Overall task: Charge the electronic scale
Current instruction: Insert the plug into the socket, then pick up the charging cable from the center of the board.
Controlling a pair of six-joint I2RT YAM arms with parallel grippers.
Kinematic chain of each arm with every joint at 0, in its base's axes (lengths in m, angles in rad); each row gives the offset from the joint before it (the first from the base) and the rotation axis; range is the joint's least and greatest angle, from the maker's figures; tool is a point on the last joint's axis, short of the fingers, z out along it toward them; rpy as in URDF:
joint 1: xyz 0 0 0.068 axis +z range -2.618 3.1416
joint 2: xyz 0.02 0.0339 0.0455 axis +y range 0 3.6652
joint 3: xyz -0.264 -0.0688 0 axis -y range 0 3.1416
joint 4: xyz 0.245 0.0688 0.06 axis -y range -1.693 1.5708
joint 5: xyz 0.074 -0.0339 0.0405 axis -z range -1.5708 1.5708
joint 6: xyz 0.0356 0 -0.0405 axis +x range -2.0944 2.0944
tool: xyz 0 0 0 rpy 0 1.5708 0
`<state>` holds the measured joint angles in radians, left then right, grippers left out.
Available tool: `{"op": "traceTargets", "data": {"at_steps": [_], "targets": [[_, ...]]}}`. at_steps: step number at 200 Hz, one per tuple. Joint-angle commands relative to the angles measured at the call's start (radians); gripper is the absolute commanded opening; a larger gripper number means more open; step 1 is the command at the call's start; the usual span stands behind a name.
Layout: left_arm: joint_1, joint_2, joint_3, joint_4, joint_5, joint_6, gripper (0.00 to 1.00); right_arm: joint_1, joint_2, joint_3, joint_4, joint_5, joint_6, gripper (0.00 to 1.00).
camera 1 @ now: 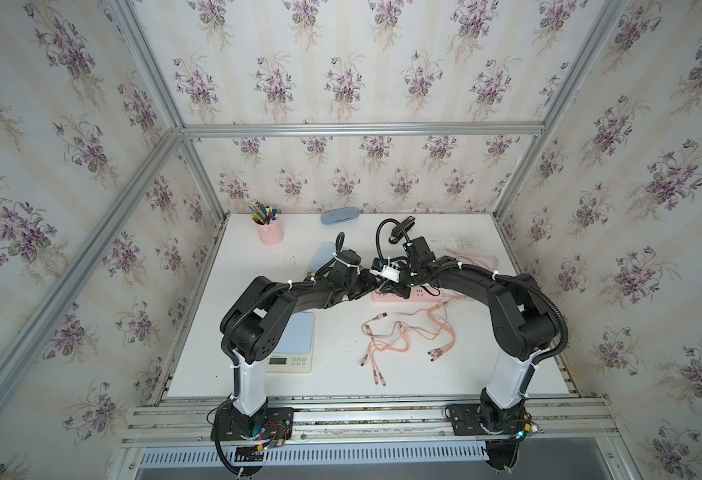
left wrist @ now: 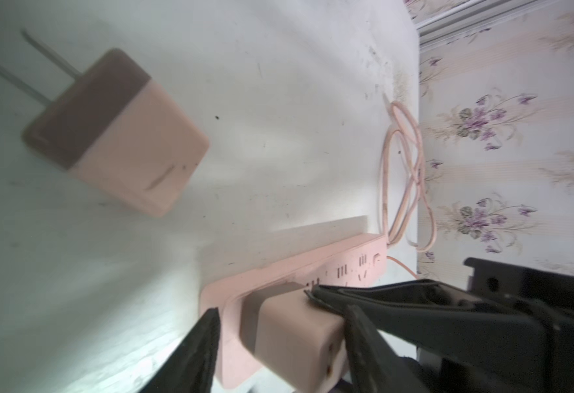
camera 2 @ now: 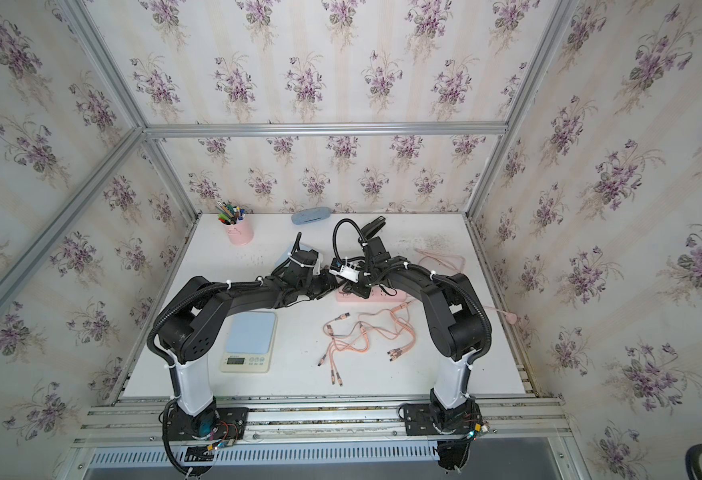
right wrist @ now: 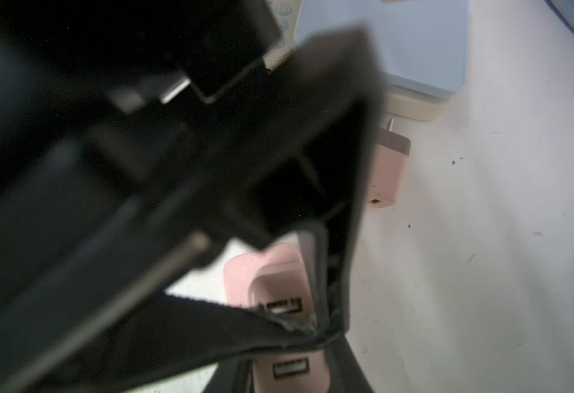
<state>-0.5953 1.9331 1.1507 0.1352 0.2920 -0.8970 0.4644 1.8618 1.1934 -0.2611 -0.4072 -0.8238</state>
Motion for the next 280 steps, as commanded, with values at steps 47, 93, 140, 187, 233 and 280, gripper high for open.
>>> {"op": "traceTargets", "data": {"at_steps": [47,93,140,187,233,280], "targets": [[0.094,-0.176,0.047,-0.257,0.003,0.259,0.74,0.010,-0.038,0.031,-0.066,0.132,0.116,0.47],[0.069,-0.303,-0.041,-0.417,-0.043,0.429,0.69,0.019,-0.125,0.024,-0.041,0.141,0.245,0.58],[-0.086,-0.350,-0.146,-0.542,-0.152,0.413,0.56,0.023,-0.263,-0.053,0.048,0.224,0.540,0.54],[-0.157,-0.305,-0.242,-0.403,-0.058,0.257,0.50,0.026,-0.398,-0.214,0.110,0.152,0.840,0.42],[-0.165,-0.245,-0.286,-0.245,-0.028,0.133,0.51,0.027,-0.486,-0.330,0.162,0.141,0.940,0.42],[-0.167,-0.220,-0.328,-0.154,-0.018,0.025,0.32,0.026,-0.486,-0.331,0.130,0.138,0.984,0.42]]}}
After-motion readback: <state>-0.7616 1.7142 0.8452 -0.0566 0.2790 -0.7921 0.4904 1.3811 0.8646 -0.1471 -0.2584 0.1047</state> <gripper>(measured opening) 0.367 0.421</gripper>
